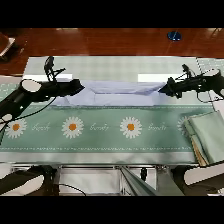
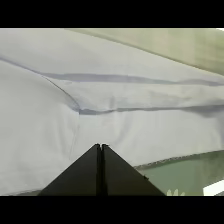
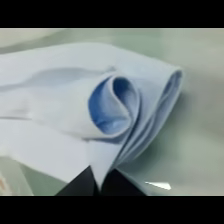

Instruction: Fold the shirts.

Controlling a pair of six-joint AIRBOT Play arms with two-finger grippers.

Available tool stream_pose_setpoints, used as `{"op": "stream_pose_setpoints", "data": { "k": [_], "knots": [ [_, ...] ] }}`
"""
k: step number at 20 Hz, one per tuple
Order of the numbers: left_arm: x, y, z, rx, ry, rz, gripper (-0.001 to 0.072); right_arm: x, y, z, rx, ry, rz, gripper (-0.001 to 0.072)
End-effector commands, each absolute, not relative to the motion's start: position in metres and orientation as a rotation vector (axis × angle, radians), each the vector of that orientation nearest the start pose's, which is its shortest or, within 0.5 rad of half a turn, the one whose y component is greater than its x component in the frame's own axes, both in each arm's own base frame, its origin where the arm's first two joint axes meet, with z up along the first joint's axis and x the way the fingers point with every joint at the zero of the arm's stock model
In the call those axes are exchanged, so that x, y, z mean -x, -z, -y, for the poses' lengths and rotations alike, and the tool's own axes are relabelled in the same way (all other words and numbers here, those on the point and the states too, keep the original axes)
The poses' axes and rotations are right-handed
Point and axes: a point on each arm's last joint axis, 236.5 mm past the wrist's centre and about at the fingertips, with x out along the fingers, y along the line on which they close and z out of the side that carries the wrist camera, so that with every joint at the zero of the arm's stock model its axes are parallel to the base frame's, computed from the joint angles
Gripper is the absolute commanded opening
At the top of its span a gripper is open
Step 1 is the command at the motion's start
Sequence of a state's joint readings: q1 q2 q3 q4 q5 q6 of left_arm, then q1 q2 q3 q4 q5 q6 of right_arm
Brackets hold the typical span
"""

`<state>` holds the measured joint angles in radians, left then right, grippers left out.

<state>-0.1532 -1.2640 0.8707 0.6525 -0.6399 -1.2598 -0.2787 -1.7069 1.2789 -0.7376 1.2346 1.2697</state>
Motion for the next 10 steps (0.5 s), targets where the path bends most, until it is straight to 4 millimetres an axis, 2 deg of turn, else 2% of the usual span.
{"op": "stream_pose_setpoints", "data": {
  "k": [1, 4, 7, 10],
  "knots": [
    [-0.398, -0.005, 0.198, 0.577, 0.446, -0.987, 0.0021, -0.416, 0.0, -0.03, -0.649, -0.384, -1.288, 0.0018],
    [-0.392, 0.002, 0.232, 0.541, 0.491, -0.997, 0.002, -0.387, -0.055, -0.024, -0.551, -0.355, -1.171, 0.0018],
    [-0.388, 0.005, 0.287, 0.49, 0.598, -1.04, 0.002, -0.354, -0.1, -0.035, -0.502, -0.35, -1.06, 0.0019],
    [-0.391, 0.005, 0.35, 0.448, 0.714, -1.069, 0.002, -0.326, -0.131, -0.046, -0.482, -0.35, -0.991, 0.0019]
  ]
}}
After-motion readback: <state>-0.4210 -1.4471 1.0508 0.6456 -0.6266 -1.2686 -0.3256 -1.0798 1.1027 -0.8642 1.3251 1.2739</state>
